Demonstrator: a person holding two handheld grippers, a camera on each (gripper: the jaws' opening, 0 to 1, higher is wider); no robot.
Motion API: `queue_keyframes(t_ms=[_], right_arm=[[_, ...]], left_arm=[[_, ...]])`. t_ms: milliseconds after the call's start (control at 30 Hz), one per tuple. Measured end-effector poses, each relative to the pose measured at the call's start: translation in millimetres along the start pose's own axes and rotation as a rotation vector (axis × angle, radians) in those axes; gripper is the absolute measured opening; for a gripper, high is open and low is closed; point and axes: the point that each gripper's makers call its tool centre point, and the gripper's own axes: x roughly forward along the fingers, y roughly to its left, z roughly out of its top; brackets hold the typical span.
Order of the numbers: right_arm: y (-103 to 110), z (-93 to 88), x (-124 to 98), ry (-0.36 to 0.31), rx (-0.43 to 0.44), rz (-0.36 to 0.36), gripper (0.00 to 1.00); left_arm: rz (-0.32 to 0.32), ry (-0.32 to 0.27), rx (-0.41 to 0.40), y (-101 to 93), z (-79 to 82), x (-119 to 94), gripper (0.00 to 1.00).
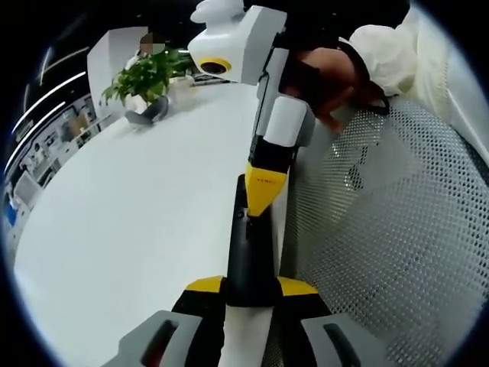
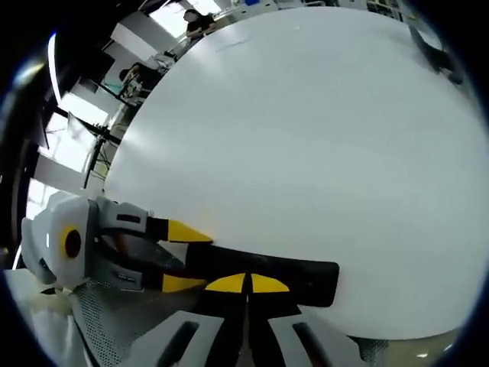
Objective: Press the specified remote control buttons in sequence, fully releasing each button before pressing the next.
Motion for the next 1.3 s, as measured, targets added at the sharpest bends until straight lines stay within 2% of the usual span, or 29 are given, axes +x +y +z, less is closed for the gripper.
queue_keyframes(t_ms=[267, 433, 667, 933, 1167, 1300], right_arm=[[-2.6, 1.0, 2.4, -0.008, 0.006, 0.001, 0.0], [-4.7, 2.0, 2.4, -0.014, 0.078, 0.044, 0.0], [-2.6, 2.4, 2.6, -0.026, 0.053, 0.007, 0.0], [-1.7, 1.5, 1.4, -0.025, 0.04, 0.02, 0.0], [-4.4, 0.7, -1.9, -0.018, 0.044, -0.003, 0.0], [-0.8, 0.1, -5.7, -0.02, 0.1, 0.041, 0.0]], left_arm=[[0.001, -0.012, -0.009, -0.2, -0.1, -0.3, 0.25], [0.001, -0.014, -0.01, -0.1, 0.1, -0.2, 0.25], [-0.001, -0.016, 0.002, 0.0, -0.8, 0.6, 0.24], [0.0, -0.018, -0.004, 0.0, -0.5, 0.3, 0.25], [0.0, -0.023, -0.008, 0.0, -0.2, 0.3, 0.25], [0.0, -0.027, -0.009, -0.1, 0.0, 0.5, 0.25]])
